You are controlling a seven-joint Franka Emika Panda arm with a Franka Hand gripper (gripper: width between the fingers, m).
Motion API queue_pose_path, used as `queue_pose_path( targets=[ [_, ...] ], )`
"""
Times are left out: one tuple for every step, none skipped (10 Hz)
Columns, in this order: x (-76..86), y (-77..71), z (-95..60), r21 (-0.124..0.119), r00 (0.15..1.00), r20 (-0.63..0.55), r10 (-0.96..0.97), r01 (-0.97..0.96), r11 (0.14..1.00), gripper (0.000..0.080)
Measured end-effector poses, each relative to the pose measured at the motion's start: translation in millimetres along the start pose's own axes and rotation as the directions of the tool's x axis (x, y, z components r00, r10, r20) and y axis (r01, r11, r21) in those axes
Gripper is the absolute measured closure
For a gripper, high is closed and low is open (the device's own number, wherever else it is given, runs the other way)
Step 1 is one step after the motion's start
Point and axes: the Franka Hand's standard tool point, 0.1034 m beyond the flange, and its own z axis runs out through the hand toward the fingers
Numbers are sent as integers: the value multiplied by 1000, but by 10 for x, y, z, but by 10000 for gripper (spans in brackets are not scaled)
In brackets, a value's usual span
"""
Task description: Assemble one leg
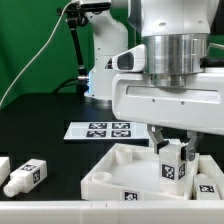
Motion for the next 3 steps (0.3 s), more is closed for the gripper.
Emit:
queue_pose_path(
  targets=[
    [22,-14,-108,6,1000,-1,-17,17,1000,443],
    [40,-14,-192,14,1000,-6,-26,26,1000,253],
    [45,-15,-248,19,1000,-9,-28,29,999,253]
  ],
)
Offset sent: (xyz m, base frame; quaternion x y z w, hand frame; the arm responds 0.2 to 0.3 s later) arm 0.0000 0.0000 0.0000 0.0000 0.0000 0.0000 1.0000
